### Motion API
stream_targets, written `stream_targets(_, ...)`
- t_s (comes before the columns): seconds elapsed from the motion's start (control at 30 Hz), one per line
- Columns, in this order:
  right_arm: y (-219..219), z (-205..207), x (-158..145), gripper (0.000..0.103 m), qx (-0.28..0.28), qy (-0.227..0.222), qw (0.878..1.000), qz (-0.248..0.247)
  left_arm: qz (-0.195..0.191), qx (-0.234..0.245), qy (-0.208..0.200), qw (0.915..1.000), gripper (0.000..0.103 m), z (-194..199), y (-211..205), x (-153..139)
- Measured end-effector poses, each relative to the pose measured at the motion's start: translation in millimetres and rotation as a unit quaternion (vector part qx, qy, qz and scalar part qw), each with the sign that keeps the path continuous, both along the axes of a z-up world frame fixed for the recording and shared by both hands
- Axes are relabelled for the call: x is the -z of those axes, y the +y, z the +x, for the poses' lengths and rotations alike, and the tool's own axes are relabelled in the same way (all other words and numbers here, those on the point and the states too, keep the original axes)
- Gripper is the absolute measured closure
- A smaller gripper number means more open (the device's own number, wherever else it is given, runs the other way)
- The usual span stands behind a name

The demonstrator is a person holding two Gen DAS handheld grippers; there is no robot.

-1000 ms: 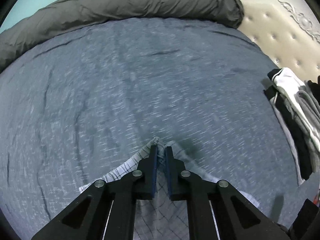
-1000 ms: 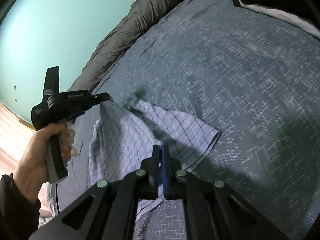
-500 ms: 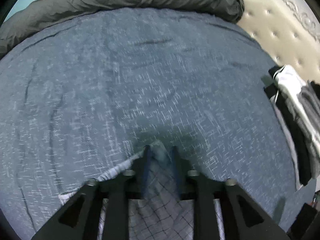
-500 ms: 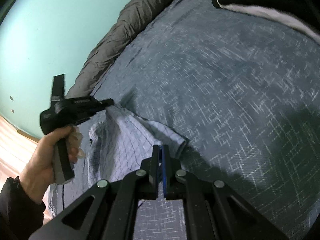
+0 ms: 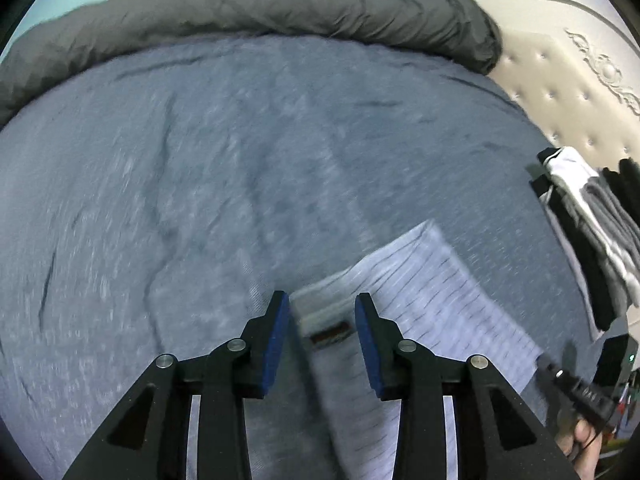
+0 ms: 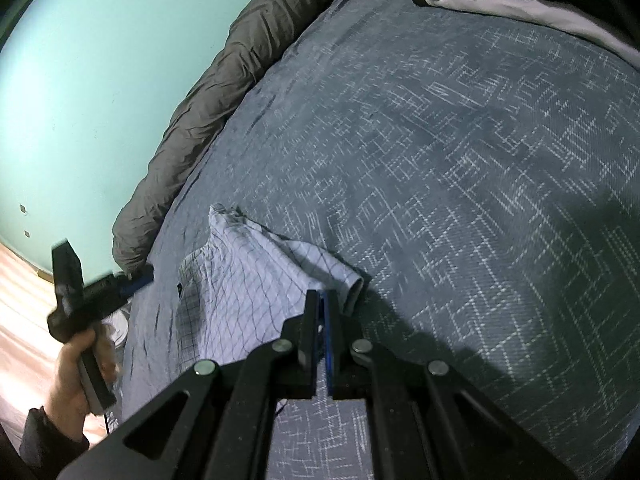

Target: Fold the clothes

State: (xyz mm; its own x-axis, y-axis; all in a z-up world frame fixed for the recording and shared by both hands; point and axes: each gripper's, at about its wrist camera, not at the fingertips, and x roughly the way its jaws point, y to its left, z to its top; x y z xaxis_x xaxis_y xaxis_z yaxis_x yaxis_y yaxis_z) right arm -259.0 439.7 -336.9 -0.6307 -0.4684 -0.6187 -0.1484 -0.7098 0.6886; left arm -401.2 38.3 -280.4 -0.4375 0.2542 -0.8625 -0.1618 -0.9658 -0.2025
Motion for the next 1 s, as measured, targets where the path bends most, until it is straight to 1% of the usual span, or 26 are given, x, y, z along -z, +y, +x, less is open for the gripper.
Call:
stream_targets(0.07,1,0,0,0.101,0.001,0.000,1.000,-0.001,0.006,0.001,-0.008,1.0000,0.066,3,-2,10)
stream_targets(0.2,0,-2,2,0.101,0.001,-0.003,1.000,-0.002,0.043,-0.008,-0.020,0.9988,0.066,2,-2,24)
stream_targets(0.3,0,-3,3,0.101,0.000,-0.004,1.000,-0.002,0.062,-0.009,-0.030,0.9976,0.066,-2,3,33)
stream_targets(0.4,1,-3,4,0.101,0.000,-0.005,1.000,-0.002,0.063,-0.008,-0.036,0.9973,0.066,-3,6,41)
stream_targets(0.43,1,-4,4,0.101,-0.001,-0.005,1.000,-0.003,0.063,-0.008,-0.036,0.9974,0.069,-2,7,42)
stream_targets(0.5,1,-4,4,0.101,-0.001,-0.006,1.000,-0.003,0.061,-0.010,-0.033,0.9975,0.086,-1,6,42)
stream_targets(0.6,2,-4,5,0.101,-0.001,-0.006,1.000,-0.003,0.066,-0.015,-0.025,0.9974,0.089,-1,2,38)
stream_targets(0.73,3,-4,3,0.101,0.002,-0.003,1.000,-0.002,0.068,-0.025,-0.017,0.9972,0.090,-2,-3,30)
stream_targets(0.87,4,-4,3,0.101,0.002,-0.001,1.000,0.003,0.089,-0.048,-0.022,0.9946,0.090,-9,-12,31)
stream_targets(0.93,3,-4,5,0.101,0.002,-0.003,1.000,0.004,0.089,-0.053,-0.024,0.9944,0.090,-11,-12,33)
stream_targets(1.0,3,-6,6,0.101,0.004,-0.006,1.000,0.005,0.090,-0.053,-0.037,0.9938,0.090,-15,-9,38)
